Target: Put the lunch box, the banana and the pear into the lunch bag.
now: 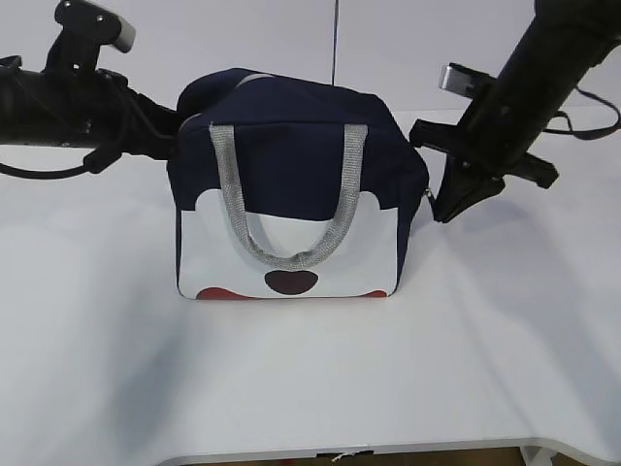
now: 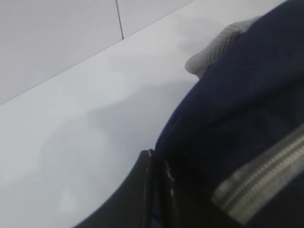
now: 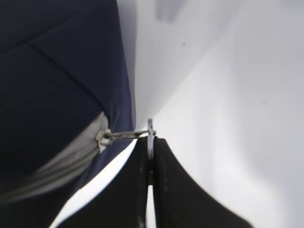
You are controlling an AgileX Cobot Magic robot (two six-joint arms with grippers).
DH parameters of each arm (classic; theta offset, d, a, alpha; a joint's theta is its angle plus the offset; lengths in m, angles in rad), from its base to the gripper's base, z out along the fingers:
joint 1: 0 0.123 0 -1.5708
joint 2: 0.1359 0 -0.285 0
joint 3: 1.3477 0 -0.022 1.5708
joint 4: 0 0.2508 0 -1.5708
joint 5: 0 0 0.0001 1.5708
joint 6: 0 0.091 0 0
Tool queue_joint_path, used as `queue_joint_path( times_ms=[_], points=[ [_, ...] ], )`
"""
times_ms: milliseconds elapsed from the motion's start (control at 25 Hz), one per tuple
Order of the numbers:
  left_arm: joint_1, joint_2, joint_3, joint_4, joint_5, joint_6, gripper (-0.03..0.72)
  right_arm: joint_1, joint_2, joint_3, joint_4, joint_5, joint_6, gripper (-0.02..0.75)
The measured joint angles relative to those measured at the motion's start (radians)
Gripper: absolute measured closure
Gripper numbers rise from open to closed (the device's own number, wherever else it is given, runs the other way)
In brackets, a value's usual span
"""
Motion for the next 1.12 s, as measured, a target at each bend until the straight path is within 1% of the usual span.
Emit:
queue_joint_path(
  times_ms=[160, 240, 440, 600, 640, 720, 800, 920, 1000, 1120],
  points=[
    [0.016, 0.0, 0.0, 0.002, 0.0, 0.0, 0.708, 0.0, 0.05, 0.0, 0.095, -0.005, -0.067, 0.72],
    [0.018, 0.0, 0.0, 0.002, 0.0, 0.0, 0.708, -0.001, 0.064, 0.0, 0.113, -0.005, -0.094, 0.72],
    [0.018, 0.0, 0.0, 0.002, 0.0, 0.0, 0.708, -0.001, 0.07, -0.002, 0.115, -0.005, -0.119, 0.72],
    [0.02, 0.0, 0.0, 0.002, 0.015, 0.0, 0.708, -0.001, 0.065, -0.011, 0.09, -0.005, -0.136, 0.711],
    [0.02, 0.0, 0.0, 0.002, 0.019, 0.0, 0.708, -0.001, 0.062, -0.015, 0.083, -0.005, -0.136, 0.691],
    [0.022, 0.0, 0.0, 0.002, 0.019, 0.0, 0.708, -0.002, 0.061, -0.025, 0.071, -0.001, -0.139, 0.617],
    [0.023, 0.0, 0.0, 0.002, 0.019, 0.0, 0.708, -0.003, 0.06, -0.038, 0.062, 0.001, -0.139, 0.512],
    [0.026, 0.002, 0.0, 0.002, 0.019, 0.0, 0.708, -0.003, 0.059, -0.063, 0.068, 0.003, -0.15, 0.389],
    [0.026, 0.002, 0.0, 0.002, 0.019, 0.0, 0.708, -0.003, 0.057, -0.081, 0.076, 0.003, -0.159, 0.357],
    [0.026, 0.002, 0.0, 0.002, 0.019, 0.0, 0.708, -0.003, 0.04, -0.092, 0.078, 0.005, -0.186, 0.341]
  ],
)
